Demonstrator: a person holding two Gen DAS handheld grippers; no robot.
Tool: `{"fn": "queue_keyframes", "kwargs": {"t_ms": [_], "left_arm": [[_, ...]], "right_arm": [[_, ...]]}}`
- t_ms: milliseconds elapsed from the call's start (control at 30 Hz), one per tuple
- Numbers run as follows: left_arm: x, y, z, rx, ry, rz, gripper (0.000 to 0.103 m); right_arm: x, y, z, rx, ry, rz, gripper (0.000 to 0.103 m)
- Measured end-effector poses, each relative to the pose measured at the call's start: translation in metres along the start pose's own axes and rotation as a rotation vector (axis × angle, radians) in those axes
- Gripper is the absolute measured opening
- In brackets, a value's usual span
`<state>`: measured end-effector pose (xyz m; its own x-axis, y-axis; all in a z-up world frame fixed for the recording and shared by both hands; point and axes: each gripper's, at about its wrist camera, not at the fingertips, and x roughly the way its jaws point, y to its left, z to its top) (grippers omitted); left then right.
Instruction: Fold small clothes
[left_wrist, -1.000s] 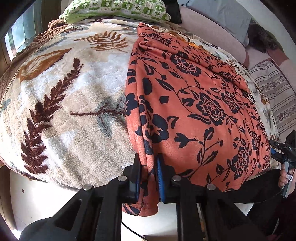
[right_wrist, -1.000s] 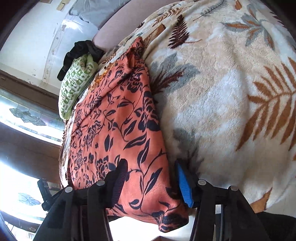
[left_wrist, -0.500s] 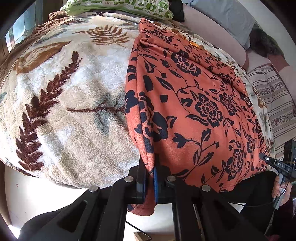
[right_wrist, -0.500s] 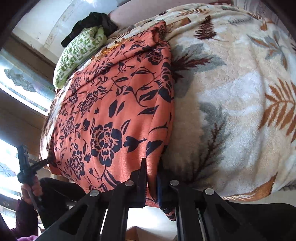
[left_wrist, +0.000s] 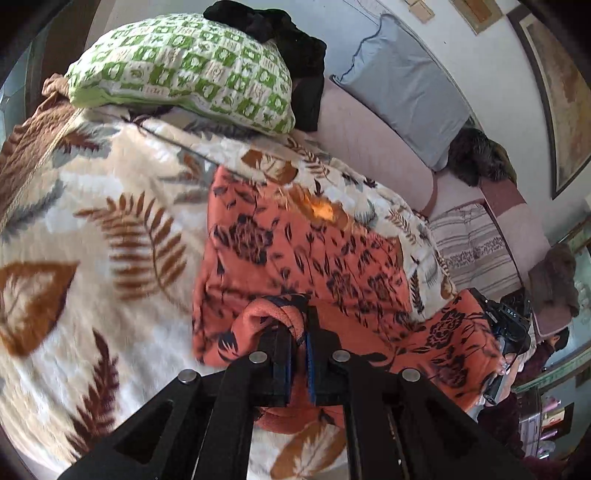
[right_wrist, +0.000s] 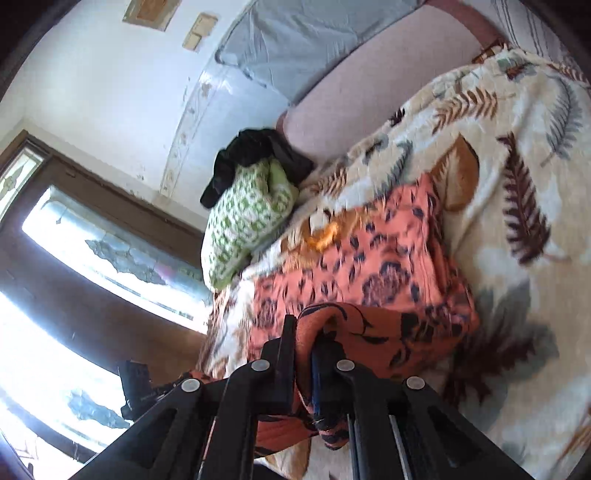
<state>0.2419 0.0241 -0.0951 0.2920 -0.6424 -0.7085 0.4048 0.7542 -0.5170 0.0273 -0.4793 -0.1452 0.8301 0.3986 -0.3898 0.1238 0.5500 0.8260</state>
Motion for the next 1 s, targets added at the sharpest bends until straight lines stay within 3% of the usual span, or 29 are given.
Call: {"fn": "queue_keyframes", "kwargs": {"t_ms": [100,200,267,333,433,467,500,533,600,700,833,900,1000], "left_arm": [[0.048,0.017,0.069,-0.062,-0.013,0.033,0.007],[0.111,0.043,0.107,-0.116,0.002,0.130,0.012],[0.144,0.065,0.110,-0.192,0.017,0.203,0.016],[0.155,0.079,0.101,-0.232,-0.011,0.228,0.016],[0.135,0.085,0.079,-0.267,-0.128,0.192,0.022],[0.124,0.081,0.069,-0.266,-0.175,0.206,0.026],[0.114,0.073,0.060,-0.249,-0.214,0.218,0.038],[0.106,0.062,0.050,-0.223,-0.247,0.228,0.049],[0.093,0.035,0.030,-0.155,-0.285,0.239,0.057],[0.099,-0.003,0.004,-0.073,-0.290,0.287,0.064],[0.144,-0.017,-0.007,-0.007,-0.138,0.392,0.065],[0.159,-0.010,-0.016,0.006,-0.113,0.453,0.065],[0.160,-0.009,-0.017,0.069,-0.124,0.503,0.065]], "right_arm": [[0.043,-0.023,0.057,0.087,-0.096,-0.034,0.007],[0.094,-0.069,0.098,0.188,-0.155,-0.121,0.010],[0.129,-0.109,0.110,0.286,-0.108,-0.204,0.012],[0.149,-0.148,0.110,0.383,-0.062,-0.286,0.017],[0.141,-0.176,0.100,0.451,-0.131,-0.223,0.024],[0.130,-0.177,0.098,0.453,-0.169,-0.216,0.040],[0.118,-0.175,0.096,0.442,-0.209,-0.226,0.068],[0.106,-0.170,0.094,0.419,-0.256,-0.231,0.073],[0.090,-0.148,0.091,0.328,-0.300,-0.207,0.072],[0.097,-0.104,0.083,0.166,-0.204,-0.221,0.069],[0.141,-0.071,0.061,0.026,-0.079,-0.284,0.061],[0.174,-0.074,0.057,0.013,-0.018,-0.380,0.060],[0.221,-0.076,0.077,-0.144,-0.014,-0.624,0.059]]}}
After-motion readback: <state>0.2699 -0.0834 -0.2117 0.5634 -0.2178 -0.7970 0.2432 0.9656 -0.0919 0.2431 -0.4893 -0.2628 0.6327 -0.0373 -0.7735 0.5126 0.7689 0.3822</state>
